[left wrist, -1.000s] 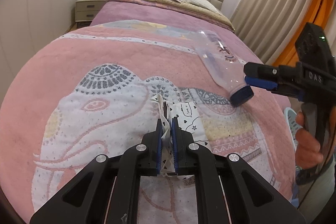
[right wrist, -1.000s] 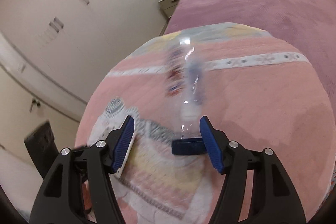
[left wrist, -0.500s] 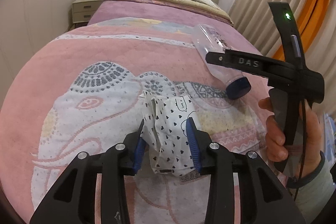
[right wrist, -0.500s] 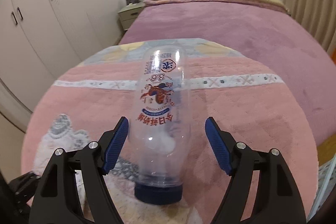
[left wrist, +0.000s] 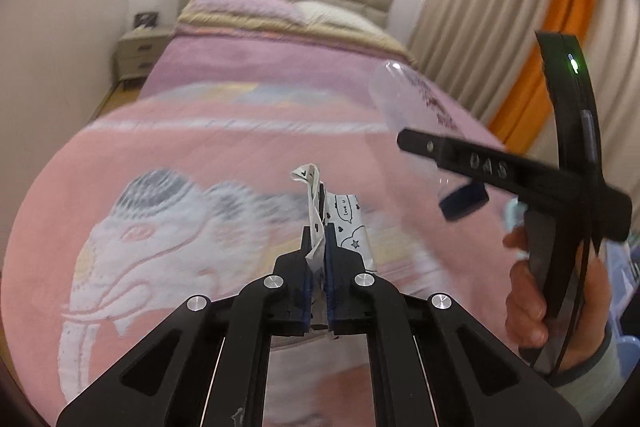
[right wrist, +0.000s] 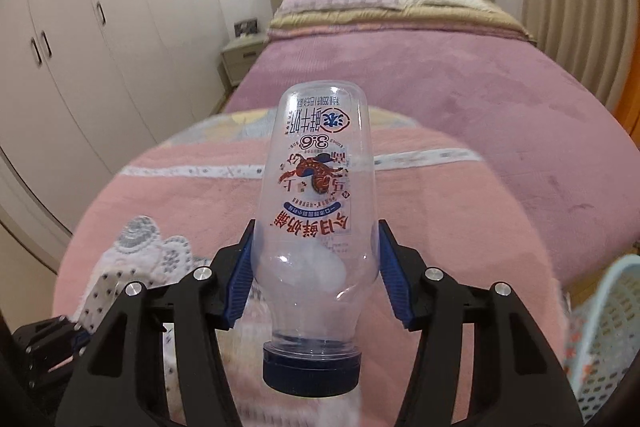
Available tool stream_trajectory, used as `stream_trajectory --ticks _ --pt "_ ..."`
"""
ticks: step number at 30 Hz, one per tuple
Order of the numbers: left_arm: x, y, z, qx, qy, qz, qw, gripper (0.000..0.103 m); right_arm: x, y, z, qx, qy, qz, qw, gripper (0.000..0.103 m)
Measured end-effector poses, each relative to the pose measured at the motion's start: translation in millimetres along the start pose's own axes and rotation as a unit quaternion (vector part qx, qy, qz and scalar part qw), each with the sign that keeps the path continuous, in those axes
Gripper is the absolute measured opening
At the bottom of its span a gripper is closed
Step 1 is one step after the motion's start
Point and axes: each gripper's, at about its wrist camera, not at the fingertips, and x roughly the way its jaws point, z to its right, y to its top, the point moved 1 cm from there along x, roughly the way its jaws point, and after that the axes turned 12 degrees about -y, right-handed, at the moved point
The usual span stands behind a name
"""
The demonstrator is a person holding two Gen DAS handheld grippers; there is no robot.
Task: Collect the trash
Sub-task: 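Carry paper and bottle over the blue basket and open both tools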
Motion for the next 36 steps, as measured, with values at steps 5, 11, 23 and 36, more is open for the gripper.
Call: stream_trajectory --ticks 5,11,23,36 --pt "4 18 57 0.038 -0.050 0.017 0.9979 0.003 -56 -11 47 0.042 -0.026 0.030 0.998 0.053" --pt "33 29 125 0.075 -0.112 0.007 0.9909 0.003 -110 -34 128 0.111 -0.073 0.041 0.990 0.053" --pt "143 23 238 0.100 -0.198 -0.073 0.9723 0.003 -142 -86 275 0.244 -0.175 0.009 0.954 0.053" --pt "202 -8 257 0.100 -0.177 -0.118 0.9720 0.046 -109 -126 337 0.287 -0.213 -0.062 0.932 0.058"
